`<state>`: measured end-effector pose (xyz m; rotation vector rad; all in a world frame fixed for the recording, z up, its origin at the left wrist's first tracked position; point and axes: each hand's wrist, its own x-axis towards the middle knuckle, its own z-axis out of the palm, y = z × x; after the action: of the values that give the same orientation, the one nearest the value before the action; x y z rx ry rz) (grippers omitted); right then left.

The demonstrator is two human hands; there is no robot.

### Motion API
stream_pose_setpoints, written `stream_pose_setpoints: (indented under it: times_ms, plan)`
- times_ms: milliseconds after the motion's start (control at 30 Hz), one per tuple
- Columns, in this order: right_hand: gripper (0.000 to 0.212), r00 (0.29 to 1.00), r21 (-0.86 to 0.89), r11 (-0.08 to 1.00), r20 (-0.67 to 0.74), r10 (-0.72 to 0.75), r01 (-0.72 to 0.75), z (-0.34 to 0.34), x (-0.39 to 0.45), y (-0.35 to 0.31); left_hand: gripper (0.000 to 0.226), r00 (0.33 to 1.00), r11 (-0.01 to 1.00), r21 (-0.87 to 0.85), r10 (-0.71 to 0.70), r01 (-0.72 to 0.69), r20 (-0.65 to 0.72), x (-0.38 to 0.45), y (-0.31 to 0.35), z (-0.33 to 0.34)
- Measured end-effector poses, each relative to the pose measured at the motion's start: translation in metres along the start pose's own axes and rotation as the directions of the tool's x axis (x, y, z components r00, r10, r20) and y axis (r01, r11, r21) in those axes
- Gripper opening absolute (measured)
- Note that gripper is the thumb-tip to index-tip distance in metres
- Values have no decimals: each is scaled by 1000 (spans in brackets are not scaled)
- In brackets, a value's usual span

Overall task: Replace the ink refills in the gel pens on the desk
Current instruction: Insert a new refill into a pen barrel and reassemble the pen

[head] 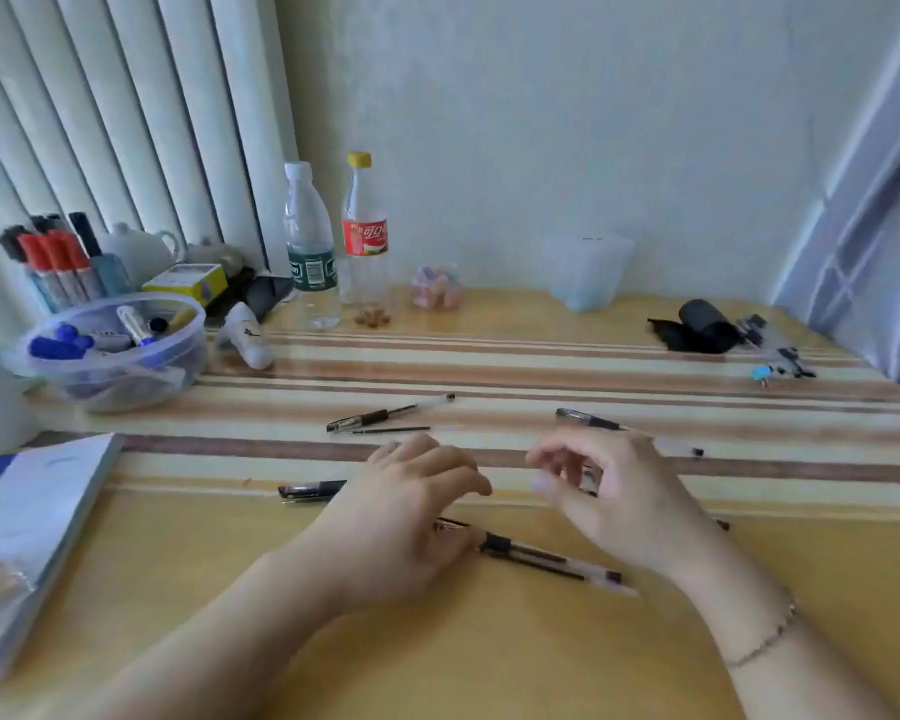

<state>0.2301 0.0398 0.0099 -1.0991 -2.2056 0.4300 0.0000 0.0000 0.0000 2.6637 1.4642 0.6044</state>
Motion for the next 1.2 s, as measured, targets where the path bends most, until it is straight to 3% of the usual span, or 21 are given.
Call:
stream_pose_setpoints:
  times_ms: [133, 367, 600, 700, 833, 933, 1200]
  plan:
    - [18, 972, -157, 988, 233, 42, -5, 6, -4, -2, 31, 999, 997, 60, 40, -42, 25, 0, 3, 11]
    - [23, 960, -285, 958, 275, 57, 24, 20, -5, -6, 20, 999, 998, -45, 34, -34, 1, -6, -10, 15]
    - [29, 963, -235, 972, 262, 70, -6, 20, -2, -5, 14, 995, 982, -188, -41, 22, -95, -2, -12, 16]
    - [34, 984, -198, 980, 173, 42, -7, 18, -1, -4, 12, 983, 964, -263, -83, 37, -165, -2, -10, 11]
    - [23, 994, -173, 983, 98, -39, 56, 24, 0, -14, 17, 995, 982, -187, -24, 6, -95, -3, -2, 11]
    - [27, 991, -117, 991, 123, -52, 66, 23, -1, -16, 18, 997, 982, -187, -22, 8, -71, -5, -1, 12]
    - [28, 988, -60, 991, 103, -112, 119, 25, -2, -19, 17, 994, 969, -246, 1, -28, -108, -6, -8, 10]
